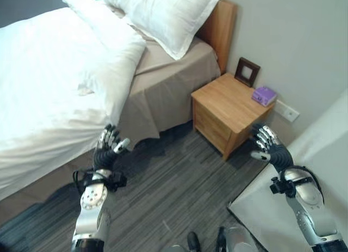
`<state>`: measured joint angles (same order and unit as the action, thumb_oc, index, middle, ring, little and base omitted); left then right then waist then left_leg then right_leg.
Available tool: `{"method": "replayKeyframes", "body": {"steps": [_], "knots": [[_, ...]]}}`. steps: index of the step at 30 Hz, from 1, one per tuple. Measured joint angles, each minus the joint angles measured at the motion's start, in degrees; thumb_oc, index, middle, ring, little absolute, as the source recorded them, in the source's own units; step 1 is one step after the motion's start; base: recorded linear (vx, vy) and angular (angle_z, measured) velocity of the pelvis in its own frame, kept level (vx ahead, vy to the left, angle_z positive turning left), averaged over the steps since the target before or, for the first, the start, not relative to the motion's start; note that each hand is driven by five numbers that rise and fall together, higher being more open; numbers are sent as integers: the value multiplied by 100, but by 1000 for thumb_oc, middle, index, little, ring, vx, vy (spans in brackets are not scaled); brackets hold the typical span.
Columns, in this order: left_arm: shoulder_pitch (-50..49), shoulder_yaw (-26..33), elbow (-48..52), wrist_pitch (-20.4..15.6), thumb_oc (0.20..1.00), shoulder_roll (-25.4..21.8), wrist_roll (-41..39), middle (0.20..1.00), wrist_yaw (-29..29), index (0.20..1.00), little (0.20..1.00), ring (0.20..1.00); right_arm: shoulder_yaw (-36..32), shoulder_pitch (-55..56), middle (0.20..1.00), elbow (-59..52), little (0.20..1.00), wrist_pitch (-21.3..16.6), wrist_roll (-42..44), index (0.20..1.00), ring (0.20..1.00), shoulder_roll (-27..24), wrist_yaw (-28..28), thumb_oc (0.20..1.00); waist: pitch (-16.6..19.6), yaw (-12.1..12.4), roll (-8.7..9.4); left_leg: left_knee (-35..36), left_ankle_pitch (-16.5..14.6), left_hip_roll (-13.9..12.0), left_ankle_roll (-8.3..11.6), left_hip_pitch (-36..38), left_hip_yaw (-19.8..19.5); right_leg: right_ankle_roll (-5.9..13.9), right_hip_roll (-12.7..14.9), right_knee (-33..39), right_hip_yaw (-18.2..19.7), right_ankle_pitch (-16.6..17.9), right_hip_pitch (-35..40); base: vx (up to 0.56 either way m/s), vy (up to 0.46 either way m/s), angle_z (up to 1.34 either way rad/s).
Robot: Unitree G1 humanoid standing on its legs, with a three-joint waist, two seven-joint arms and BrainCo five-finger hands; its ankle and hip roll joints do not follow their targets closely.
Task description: Making the bed.
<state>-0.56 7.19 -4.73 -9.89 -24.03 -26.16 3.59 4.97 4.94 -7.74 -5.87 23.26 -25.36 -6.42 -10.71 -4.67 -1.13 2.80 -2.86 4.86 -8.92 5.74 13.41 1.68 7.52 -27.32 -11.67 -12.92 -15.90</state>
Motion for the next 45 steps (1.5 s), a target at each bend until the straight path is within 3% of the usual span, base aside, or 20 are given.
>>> {"method": "replayKeyframes", "body": {"steps": [3, 4, 7, 10, 11, 13, 15, 18, 19, 21, 23, 25, 27, 29, 34, 38, 39, 40, 43, 45], "knots": [[66, 6, -39, -14, 1000, 12, 1, 1000, 7, 1000, 1000, 1000, 105, 514, 1000, -38, 1000, -8, -23, 1000, 1000, 192, -48, 1000, -5, 8, -35, 13, -204, -180, 319, 284, -134, 60, -564, 1725, 611, 788, -5, 386, -149, 10], [324, -125, -207, -9, 1000, 48, 3, 1000, 0, 1000, 1000, 1000, 127, 687, 1000, -33, 1000, 17, -22, 1000, 1000, 249, -75, 1000, -24, -5, -75, 35, -300, -292, 424, 359, -486, 180, -899, 2602, 1147, 1141, 40, 305, -173, 47], [607, -474, -237, -9, 1000, 155, 6, 1000, -34, 1000, 1000, 1000, 209, 749, 1000, 47, 1000, 56, -61, 1000, 1000, 298, -73, 1000, 22, -88, 123, 5, -373, -151, 544, 595, -751, 91, -887, 3252, 1206, 1672, 397, 283, -213, 95], [312, -658, 93, -16, 1000, 267, 4, 1000, -158, 1000, 1000, 1000, 269, 949, 1000, 178, 1000, 8, -50, 1000, 1000, 655, -73, 1000, 96, -129, 193, -6, -578, -62, 811, 938, -1072, -108, -774, 3150, 1352, 2389, 962, 330, -326, 85], [195, -670, 173, -38, 1000, 326, -5, 1000, -167, 1000, 1000, 1000, 273, 921, 1000, 275, 1000, -23, -30, 1000, 1000, 698, -77, 1000, 76, -121, 60, -18, -634, -182, 879, 917, -1016, -142, -864, 3063, 1265, 2371, 940, 406, -465, 27], [151, -653, 167, -35, 1000, 413, -48, 1000, -167, 1000, 1000, 1000, 276, 1014, 1000, 389, 1000, -35, 30, 1000, 1000, 823, -45, 1000, 83, -137, 107, -406, -727, -209, 948, 777, -948, -216, -864, 3095, 1220, 2340, 1059, 272, -386, 5], [170, -634, 55, -34, 1000, 506, -72, 1000, -144, 1000, 1000, 1000, 296, 1019, 1000, 467, 1000, -53, 133, 1000, 1000, 939, -17, 1000, 73, -152, 133, -1620, -940, -267, 1275, 245, -806, -353, -1011, 2786, 1034, 1946, 1148, 253, -419, -22], [222, -625, 41, -68, 1000, 676, -274, 1000, -99, 1000, 1000, 1000, 382, 1043, 1000, 366, 1000, -127, 240, 1000, 1000, 976, 10, 1000, 46, -165, 140, -3552, -857, -445, 1372, -671, -496, -589, -1094, 2886, 1000, 1575, 1643, 129, -209, -20], [229, -676, 7, -71, 1000, 649, -291, 1000, -32, 1000, 1000, 1000, 431, 1045, 1000, 365, 1000, -127, 266, 1000, 1000, 984, 43, 1000, -11, -169, 301, -4162, -814, -574, 1276, -852, -157, -633, -948, 3231, 956, 1756, 1991, 111, -132, -3], [377, -680, 18, -90, 1000, 614, -292, 1000, 1, 1000, 1000, 1000, 380, 1049, 1000, 357, 1000, -166, 277, 1000, 1000, 968, 113, 1000, -45, -290, 492, -3536, -885, -639, 1293, -1146, -224, -686, -701, 3289, 676, 1581, 2012, 105, -63, 60], [489, -671, 27, -90, 1000, 597, -292, 1000, 48, 1000, 1000, 1000, 59, 995, 1000, 295, 1000, -162, 329, 1000, 1000, 886, 128, 1000, -145, -337, 600, -2186, -724, -614, 1120, -1392, -285, -553, -398, 3289, 361, 1497, 1999, 134, 39, 90], [434, -660, 19, -90, 1000, 558, -291, 1000, 94, 1000, 1000, 1000, -172, 790, 1000, 302, 1000, -160, 369, 1000, 1000, 423, 182, 1000, -97, -300, 431, -1179, -479, -677, 814, -1521, -313, -383, -360, 3290, 223, 1405, 2035, 182, 59, 49], [261, -617, -2, -124, 1000, 505, -289, 1000, 122, 1000, 1000, 1000, -294, 448, 1000, 317, 1000, -174, 364, 1000, 1000, -95, 223, 1000, -41, -180, 105, -443, -296, -643, 1028, -1417, -599, -119, -479, 3168, 363, 1272, 2086, 339, 132, 6], [218, -565, 2, -126, 1000, 415, -288, 1000, 175, 1000, 1000, 1000, -390, 318, 1000, 297, 1000, -193, 364, 1000, 1000, -141, 223, 1000, -37, -174, 97, -286, -154, -471, 1239, -1302, -645, -25, -409, 3151, 559, 1154, 2129, 284, 119, 35], [-66, -391, 50, -134, 1000, 269, -281, 1000, 252, 1000, 1000, 1000, -473, 114, 1000, 295, 1000, -191, 357, 1000, 1000, -105, 213, 1000, -36, 5, 146, -345, 9, -155, 1260, -1049, -417, 148, -37, 3037, 939, 888, 2337, 425, 277, 12], [-140, -291, 11, -140, 1000, 150, -275, 1000, 280, 1000, 1000, 1000, -419, 97, 1000, 307, 1000, -182, 356, 1000, 1000, -8, 216, 1000, -21, 20, 181, -381, 166, -79, 815, -862, 24, 221, 98, 2707, 1191, 698, 2299, 396, 370, -48], [-137, -285, 2, -139, 1000, 116, -262, 1000, 299, 1000, 1000, 1000, -335, 12, 1000, 312, 1000, -168, 282, 1000, 1000, -11, 219, 1000, -22, 69, 125, -214, 178, -113, 446, -707, 144, 432, 48, 2088, 1239, 716, 1989, 282, 357, -97], [-123, -287, -6, -137, 1000, 59, -243, 1000, 312, 1000, 1000, 1000, -227, -124, 1000, 316, 1000, -149, 192, 1000, 1000, -5, 227, 1000, -10, 70, 49, -123, 268, -207, 286, -652, 262, 508, -29, 1215, 1240, 661, 1492, 290, 362, -104], [183, -377, 3, -135, 1000, -269, -212, 1000, 295, 1000, 1000, 1000, 13, -207, 1000, 238, 1000, -163, 157, 1000, 1000, 39, 202, 1000, 71, -154, 152, 26, 235, -123, 235, -362, 399, 531, 52, -433, 1189, 553, 520, 175, 249, -33], [316, -388, 9, -136, 1000, -335, -166, 1000, 295, 1000, 1000, 1000, 13, -218, 1000, 243, 1000, -161, 153, 1000, 1000, 90, 201, 1000, 64, -172, 119, 161, 231, -104, 228, -183, 491, 437, 35, -421, 1040, 525, 300, 104, 153, -18]]}}
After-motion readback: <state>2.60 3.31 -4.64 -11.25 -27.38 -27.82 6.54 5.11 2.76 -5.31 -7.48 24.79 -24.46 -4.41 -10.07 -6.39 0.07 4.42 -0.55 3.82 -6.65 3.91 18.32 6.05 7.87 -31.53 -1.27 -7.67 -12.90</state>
